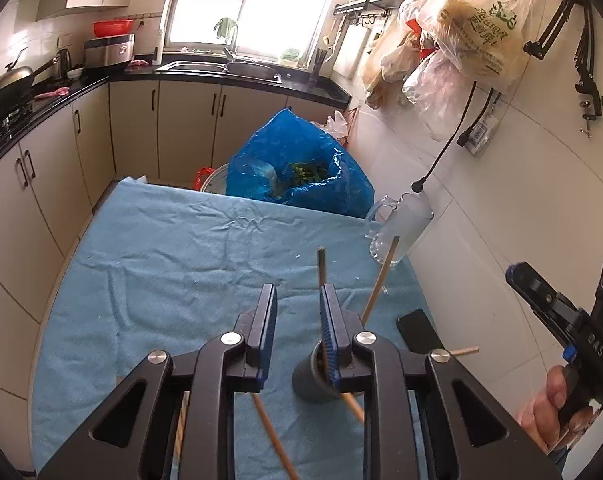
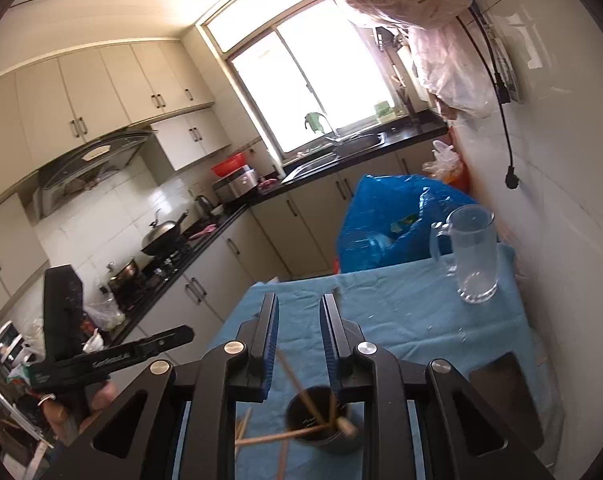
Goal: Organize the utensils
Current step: 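Move both tools back down to the remaining chopsticks on the towel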
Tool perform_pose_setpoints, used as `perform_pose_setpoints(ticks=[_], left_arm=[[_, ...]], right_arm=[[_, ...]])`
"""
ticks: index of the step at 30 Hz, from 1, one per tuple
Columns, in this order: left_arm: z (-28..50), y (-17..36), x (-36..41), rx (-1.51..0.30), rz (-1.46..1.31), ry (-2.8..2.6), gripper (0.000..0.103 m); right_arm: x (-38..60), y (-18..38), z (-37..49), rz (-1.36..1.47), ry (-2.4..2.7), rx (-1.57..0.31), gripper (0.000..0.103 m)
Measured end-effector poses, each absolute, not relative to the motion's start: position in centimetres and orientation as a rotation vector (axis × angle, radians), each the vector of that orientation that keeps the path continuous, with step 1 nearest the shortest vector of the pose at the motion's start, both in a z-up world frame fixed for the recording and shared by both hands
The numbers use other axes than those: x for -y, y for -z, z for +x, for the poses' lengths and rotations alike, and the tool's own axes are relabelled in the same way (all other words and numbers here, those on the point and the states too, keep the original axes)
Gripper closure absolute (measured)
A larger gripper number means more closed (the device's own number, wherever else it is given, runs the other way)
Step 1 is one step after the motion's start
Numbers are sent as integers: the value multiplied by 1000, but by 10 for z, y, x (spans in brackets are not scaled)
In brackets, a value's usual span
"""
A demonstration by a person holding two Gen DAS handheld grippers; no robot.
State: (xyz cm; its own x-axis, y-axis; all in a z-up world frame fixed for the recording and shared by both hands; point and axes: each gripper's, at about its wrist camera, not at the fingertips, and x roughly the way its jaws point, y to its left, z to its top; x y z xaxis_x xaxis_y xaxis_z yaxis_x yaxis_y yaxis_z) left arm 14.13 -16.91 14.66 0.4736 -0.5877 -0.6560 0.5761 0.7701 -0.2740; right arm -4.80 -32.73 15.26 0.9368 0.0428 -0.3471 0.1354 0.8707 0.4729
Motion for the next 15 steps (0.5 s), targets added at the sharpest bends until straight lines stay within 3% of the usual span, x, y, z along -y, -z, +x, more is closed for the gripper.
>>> perform_pose_setpoints(ticks=[7, 11, 15], left_arm=[[129, -134, 129, -829, -26, 684, 76], [128, -116, 100, -863, -43, 656, 70], [129, -87, 65, -918, -59, 605, 69]], right_arm=[[287, -142, -70, 505, -6, -379, 76], [258, -132, -82, 484, -49, -403, 63], [226, -114, -88, 452, -84, -448, 59]])
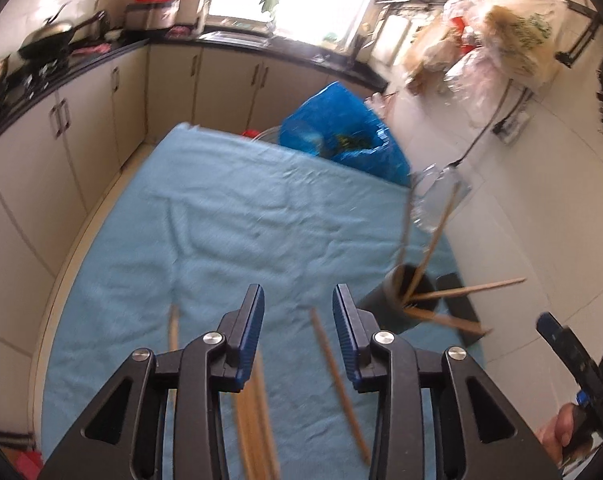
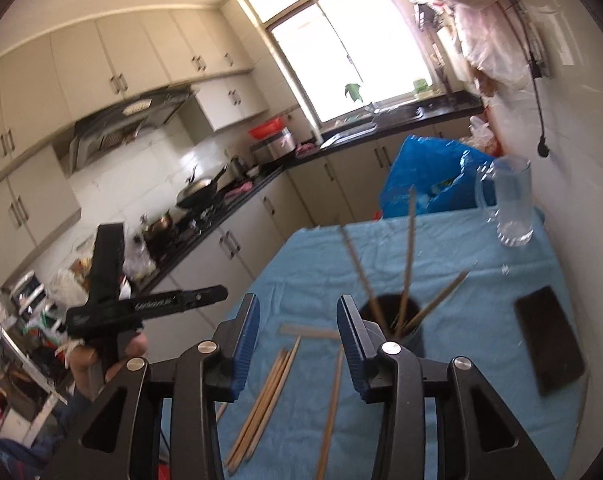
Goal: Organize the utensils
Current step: 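Move both tools back down to the remaining chopsticks on the towel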
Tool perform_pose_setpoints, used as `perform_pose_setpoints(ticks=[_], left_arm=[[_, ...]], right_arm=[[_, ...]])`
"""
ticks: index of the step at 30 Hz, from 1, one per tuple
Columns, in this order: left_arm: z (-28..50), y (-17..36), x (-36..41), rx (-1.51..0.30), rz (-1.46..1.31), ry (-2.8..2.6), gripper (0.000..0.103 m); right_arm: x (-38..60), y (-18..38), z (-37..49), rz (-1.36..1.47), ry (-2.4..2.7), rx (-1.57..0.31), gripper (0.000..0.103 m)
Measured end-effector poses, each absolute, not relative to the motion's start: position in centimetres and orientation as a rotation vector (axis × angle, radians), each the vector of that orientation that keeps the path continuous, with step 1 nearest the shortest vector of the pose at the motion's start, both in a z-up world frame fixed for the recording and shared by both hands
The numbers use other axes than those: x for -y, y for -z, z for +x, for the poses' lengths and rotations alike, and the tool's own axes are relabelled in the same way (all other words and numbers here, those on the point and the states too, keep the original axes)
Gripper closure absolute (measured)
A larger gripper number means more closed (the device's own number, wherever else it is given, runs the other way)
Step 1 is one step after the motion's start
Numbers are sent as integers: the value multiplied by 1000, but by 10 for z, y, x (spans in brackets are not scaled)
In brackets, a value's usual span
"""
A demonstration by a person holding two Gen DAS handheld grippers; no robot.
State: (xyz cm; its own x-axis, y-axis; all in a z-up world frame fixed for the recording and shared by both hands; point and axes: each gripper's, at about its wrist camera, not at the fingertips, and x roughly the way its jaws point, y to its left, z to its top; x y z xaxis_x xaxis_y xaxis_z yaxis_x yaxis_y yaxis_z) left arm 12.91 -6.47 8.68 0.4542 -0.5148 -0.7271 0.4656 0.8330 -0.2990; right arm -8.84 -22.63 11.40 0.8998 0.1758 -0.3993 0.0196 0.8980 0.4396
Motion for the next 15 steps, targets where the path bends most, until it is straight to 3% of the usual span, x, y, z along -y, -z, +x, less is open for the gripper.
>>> perform_pose_setpoints(ticks=[8, 15], left_arm=[[152, -23, 26, -1062, -76, 512, 67], [184, 26, 59, -1183, -34, 496, 72]], right_arm=[[172, -68, -69, 385, -135, -587, 59], [158, -36, -49, 395, -123, -682, 59]])
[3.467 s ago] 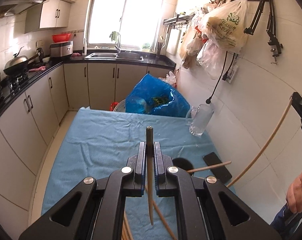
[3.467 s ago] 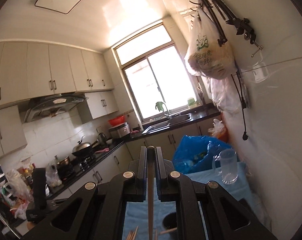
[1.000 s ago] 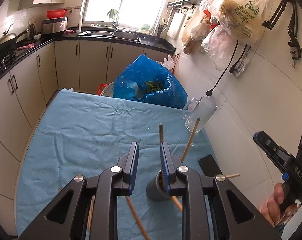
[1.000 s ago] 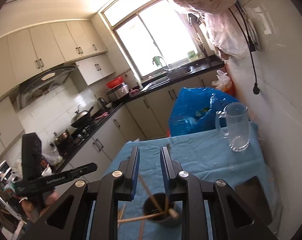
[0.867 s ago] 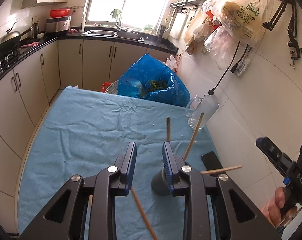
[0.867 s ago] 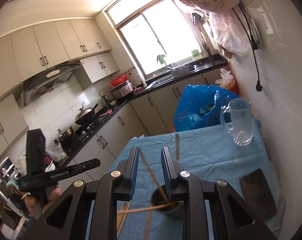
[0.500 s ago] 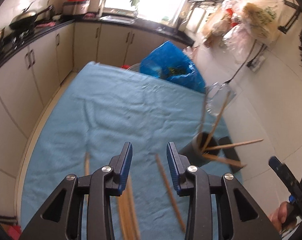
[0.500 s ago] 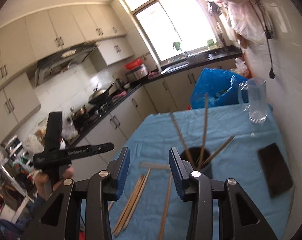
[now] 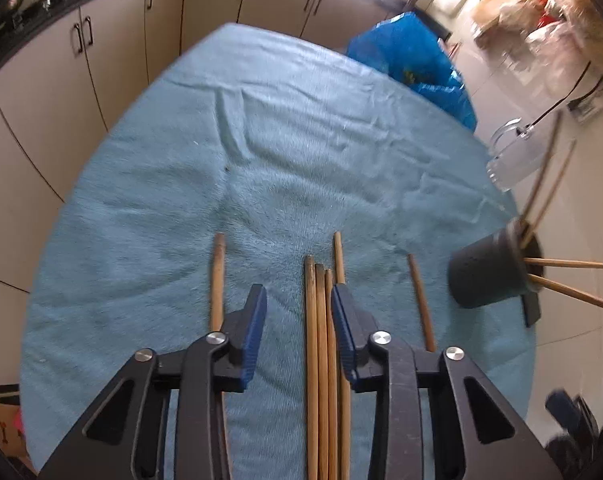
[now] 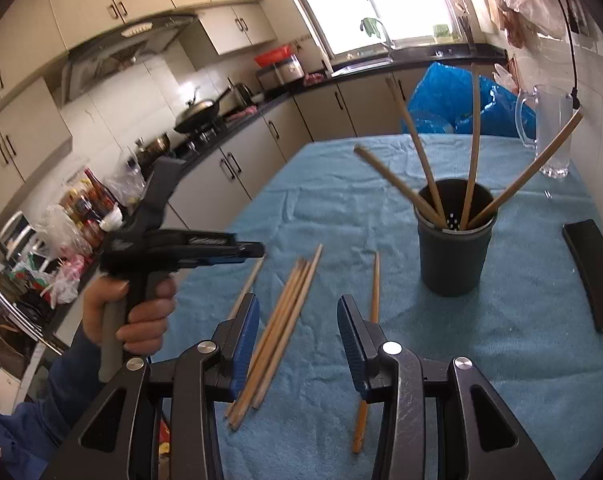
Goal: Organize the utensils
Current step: 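Move both tools back down to the remaining chopsticks on the towel, then close the left tool on one chopstick while the right tool grasps another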
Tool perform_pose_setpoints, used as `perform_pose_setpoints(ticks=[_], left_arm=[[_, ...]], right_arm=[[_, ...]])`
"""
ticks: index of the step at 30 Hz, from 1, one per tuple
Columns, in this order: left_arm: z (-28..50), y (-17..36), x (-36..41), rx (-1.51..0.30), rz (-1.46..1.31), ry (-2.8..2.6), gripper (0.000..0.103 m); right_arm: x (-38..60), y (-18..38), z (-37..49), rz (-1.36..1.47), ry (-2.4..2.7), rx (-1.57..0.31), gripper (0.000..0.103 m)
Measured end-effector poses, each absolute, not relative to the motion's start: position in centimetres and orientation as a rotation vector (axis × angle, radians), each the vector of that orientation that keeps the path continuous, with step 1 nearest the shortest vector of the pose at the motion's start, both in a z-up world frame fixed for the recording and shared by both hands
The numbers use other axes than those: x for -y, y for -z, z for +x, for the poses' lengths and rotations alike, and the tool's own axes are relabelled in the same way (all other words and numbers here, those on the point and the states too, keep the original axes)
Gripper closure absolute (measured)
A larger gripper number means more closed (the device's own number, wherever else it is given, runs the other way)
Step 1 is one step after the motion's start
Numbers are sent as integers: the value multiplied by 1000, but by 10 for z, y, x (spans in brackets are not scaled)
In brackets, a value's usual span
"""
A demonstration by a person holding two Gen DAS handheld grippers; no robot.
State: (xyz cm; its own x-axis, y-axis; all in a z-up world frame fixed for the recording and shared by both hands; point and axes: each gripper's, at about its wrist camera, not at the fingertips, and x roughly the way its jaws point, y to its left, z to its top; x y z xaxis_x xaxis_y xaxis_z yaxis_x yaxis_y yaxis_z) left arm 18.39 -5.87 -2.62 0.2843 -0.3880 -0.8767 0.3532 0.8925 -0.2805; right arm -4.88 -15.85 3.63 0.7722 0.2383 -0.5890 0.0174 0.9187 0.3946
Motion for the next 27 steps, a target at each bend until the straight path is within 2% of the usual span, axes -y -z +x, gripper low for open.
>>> perform_pose_setpoints(ticks=[8, 11, 20, 22, 25, 27], left_arm=[[196, 60, 91, -1241, 43, 470, 84], [192, 60, 90, -1226, 76, 459, 85], [183, 56, 23, -1223, 18, 419, 86], [183, 56, 15, -1223, 5, 415, 98], [184, 56, 5, -1223, -22, 432, 101], [184, 54, 1, -1214, -19, 430, 103]], right_arm=[[151, -29, -46, 369, -111, -715, 59], [151, -28, -41, 374, -107, -725, 59], [132, -17, -5, 346, -98, -796, 59], [129, -10, 14, 365, -93, -829, 59], [127, 1, 48, 375, -60, -878, 68], [127, 9, 76, 360, -21, -913, 69]])
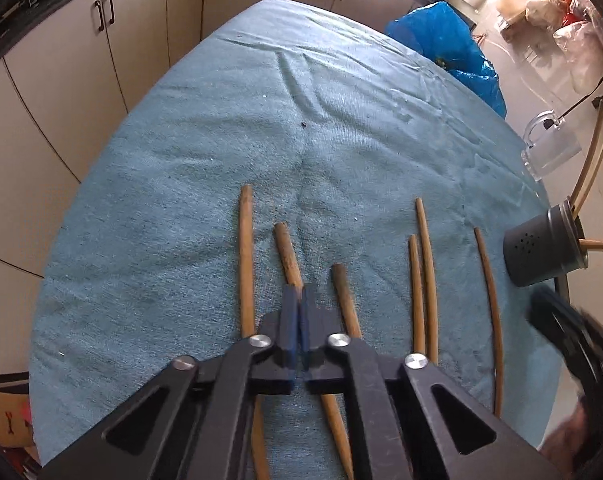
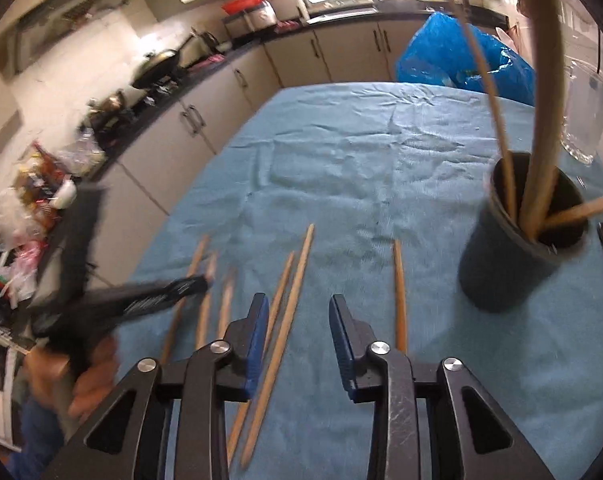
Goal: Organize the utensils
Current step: 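Close the left tool on one chopstick while the right tool grasps another, then lift the held chopsticks in both tools and carry them toward the black cup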
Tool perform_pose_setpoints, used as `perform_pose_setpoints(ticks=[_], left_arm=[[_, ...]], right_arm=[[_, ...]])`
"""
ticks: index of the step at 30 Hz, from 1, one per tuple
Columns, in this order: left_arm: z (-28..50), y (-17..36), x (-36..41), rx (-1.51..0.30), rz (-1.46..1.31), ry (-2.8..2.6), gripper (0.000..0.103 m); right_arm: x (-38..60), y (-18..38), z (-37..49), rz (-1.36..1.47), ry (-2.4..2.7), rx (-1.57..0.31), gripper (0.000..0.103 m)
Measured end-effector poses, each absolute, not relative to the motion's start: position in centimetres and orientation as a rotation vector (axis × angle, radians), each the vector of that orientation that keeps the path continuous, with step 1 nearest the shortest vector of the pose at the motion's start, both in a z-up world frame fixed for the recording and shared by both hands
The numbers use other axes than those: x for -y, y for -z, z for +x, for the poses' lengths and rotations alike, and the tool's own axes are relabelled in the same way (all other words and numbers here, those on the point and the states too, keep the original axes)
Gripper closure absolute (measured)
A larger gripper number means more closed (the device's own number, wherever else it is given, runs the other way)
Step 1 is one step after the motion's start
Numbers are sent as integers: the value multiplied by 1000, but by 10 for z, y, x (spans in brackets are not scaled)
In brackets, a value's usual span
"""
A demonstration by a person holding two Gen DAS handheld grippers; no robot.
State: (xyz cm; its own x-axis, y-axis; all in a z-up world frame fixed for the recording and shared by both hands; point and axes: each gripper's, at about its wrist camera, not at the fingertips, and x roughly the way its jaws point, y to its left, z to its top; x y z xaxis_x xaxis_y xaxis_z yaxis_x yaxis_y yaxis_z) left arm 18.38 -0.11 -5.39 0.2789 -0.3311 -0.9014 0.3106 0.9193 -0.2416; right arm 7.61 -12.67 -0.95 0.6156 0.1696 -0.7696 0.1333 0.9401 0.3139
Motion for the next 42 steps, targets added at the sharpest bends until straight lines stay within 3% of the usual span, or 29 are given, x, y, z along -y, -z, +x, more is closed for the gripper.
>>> perform_pose_setpoints(ticks=[12, 14, 21, 23, 33, 35, 37, 38, 42], left_arm=[[191, 46, -16, -1213, -92, 464, 103], [192, 42, -14, -1213, -97, 478, 103], [194, 44, 6, -1237, -83, 501, 103], [194, 46, 10, -1250, -62, 477, 103], [195, 58, 21, -1282, -24, 430, 102], [194, 54, 19, -1278, -21, 422, 100], [193, 50, 18, -1267, -17, 420, 85], [194, 48, 16, -1261, -16, 407, 83], [196, 48, 16, -1266, -6, 374, 82]], right_arm=[[124, 51, 168, 330, 79, -1079, 71], [125, 56, 174, 333, 89, -1097, 80], [118, 64, 180, 279, 90, -1122, 83], [114, 64, 181, 233, 105, -1127, 95], [130, 55, 151, 312, 93, -1085, 97], [130, 51, 142, 315, 85, -1067, 97], [130, 47, 136, 319, 74, -1055, 97], [130, 46, 133, 322, 70, -1050, 97], [129, 42, 127, 337, 52, -1035, 97]])
